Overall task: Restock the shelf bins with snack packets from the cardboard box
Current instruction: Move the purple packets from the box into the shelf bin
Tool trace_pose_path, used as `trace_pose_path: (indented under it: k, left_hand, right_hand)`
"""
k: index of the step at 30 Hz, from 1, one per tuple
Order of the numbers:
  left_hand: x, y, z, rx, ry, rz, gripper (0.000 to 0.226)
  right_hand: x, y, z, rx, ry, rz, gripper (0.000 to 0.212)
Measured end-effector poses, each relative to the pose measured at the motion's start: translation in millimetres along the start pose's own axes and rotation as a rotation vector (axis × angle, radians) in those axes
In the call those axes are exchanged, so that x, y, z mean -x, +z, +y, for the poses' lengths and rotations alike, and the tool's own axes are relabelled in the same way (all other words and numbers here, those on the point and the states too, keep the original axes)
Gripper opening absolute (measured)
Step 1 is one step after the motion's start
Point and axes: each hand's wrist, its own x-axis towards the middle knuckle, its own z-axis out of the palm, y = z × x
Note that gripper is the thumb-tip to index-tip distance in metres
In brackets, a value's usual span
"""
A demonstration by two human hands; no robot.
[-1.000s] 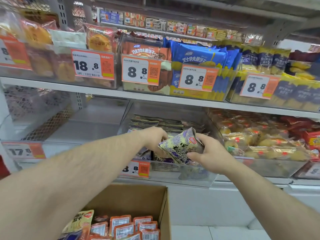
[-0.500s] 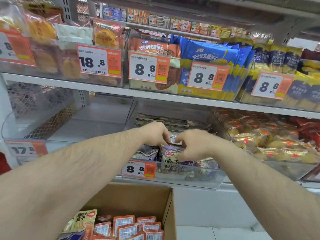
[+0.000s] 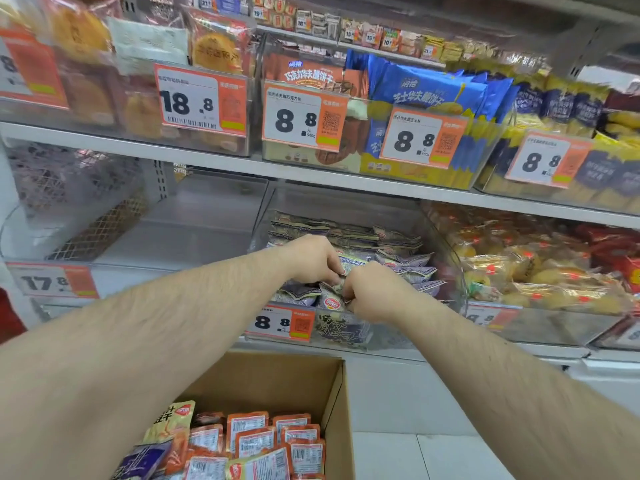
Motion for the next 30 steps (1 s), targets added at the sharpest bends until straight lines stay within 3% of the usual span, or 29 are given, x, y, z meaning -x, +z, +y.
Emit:
trace_pose_path:
  k: [2, 4, 5, 8, 9, 10, 13, 16, 18, 21, 24, 27, 30]
  left_hand:
    - [9, -4, 7, -0.063, 0.022, 0.013, 0.025]
    - [28, -7, 13, -0.068, 0.048, 0.103, 0.028]
    - [43, -7, 16, -0.036, 0.064, 0.179, 0.029]
    - [105, -4, 14, 0.105, 0.145, 0.356, 0.028]
    - [128, -2, 7, 0.135, 0.126, 0.351, 0.026]
    - [150, 2, -4, 0.155, 0.081, 0.323, 0.024]
    - [207, 13, -44, 0.088, -0.099, 0.097, 0.021]
    - [242, 20, -78, 0.003, -0.235, -0.114, 0.024]
    - [256, 23, -99, 0.049, -0.334, -0.113, 0.022]
    - [273, 37, -123, 0.240, -0.484, -0.014, 0.017]
    - [285, 59, -138, 0.466, -0.650, 0.108, 0.013]
    - [289, 66, -150, 0.509, -0.694, 0.122, 0.015]
    - [294, 63, -160, 0.585, -0.752, 0.130, 0.015]
  right_hand:
    - [1, -7, -4, 0.005, 0.042, -0.033, 0.028]
    - [9, -16, -13, 0.025, 0.067, -0.004, 0.014]
    - [16, -19, -20, 0.034, 0.075, 0.072, 0.002]
    - [38, -6, -54, -0.046, 0.013, 0.529, 0.016]
    - [46, 3, -71, -0.168, -0.029, 0.617, 0.015]
    - [51, 15, -89, -0.284, -0.047, 0.606, 0.015]
    - [53, 54, -139, -0.493, -0.009, 0.174, 0.014]
    - [33, 96, -183, -0.523, -0.009, -0.114, 0.016]
    - [19, 129, -212, -0.593, 0.053, -0.282, 0.015]
    - [10, 172, -257, -0.906, 0.294, -0.538, 0.026]
    - [-7, 215, -301, -1.200, 0.550, -0.586, 0.046]
    - [-22, 243, -335, -1.364, 0.662, -0.563, 0.070]
    - [-26, 248, -344, -1.387, 0.722, -0.552, 0.038]
